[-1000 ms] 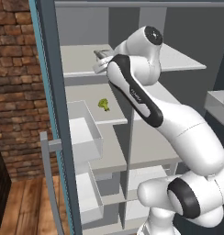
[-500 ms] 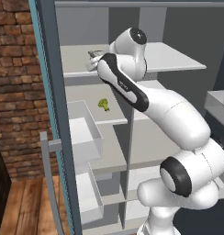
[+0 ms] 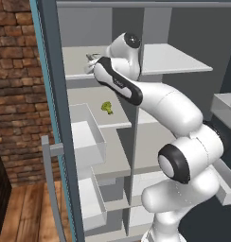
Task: There's a fish in the fridge that needs to be moved to the freezer for freezing. Pick up the fish from the fridge, place it on any shelf in the freezer, and close the fridge and freezer doors when done.
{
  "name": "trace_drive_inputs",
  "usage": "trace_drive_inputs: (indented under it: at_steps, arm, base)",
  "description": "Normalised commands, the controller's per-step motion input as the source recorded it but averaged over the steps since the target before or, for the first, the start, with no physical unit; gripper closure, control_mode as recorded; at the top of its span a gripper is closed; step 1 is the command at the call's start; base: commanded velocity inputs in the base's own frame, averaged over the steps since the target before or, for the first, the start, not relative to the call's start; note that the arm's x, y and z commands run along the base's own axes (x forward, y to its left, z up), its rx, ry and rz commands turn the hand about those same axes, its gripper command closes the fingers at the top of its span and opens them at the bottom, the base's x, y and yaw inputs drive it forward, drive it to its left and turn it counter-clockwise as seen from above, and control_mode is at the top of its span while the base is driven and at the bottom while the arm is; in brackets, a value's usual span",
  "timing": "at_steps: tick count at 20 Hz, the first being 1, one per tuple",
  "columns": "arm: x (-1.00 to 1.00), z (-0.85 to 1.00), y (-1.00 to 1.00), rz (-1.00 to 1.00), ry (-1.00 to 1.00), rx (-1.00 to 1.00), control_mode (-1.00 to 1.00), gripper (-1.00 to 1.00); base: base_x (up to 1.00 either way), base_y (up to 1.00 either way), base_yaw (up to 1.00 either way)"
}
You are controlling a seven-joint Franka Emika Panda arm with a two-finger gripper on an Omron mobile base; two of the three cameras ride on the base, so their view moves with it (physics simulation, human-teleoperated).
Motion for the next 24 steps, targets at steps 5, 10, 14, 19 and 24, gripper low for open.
trace_drive_inputs:
  at_steps: [5, 10, 14, 19, 24]
  arm:
    - [0.56, -0.16, 0.10, 0.00, 0.00, 0.00, -1.00, 1.00]
    - [0.52, -0.11, 0.09, 0.00, 0.00, 0.00, -1.00, 1.00]
    - [0.57, -0.08, 0.11, 0.00, 0.00, 0.00, -1.00, 1.00]
    - [0.38, -0.15, 0.09, 0.00, 0.00, 0.00, -1.00, -1.00]
    - [-0.08, -0.04, 0.00, 0.00, 0.02, 0.00, -1.00, -1.00]
  base:
    - [0.00, 0.00, 0.00]
    - [0.00, 0.00, 0.00]
    - [0.00, 0.00, 0.00]
    - [0.00, 0.00, 0.00]
    - [0.00, 0.00, 0.00]
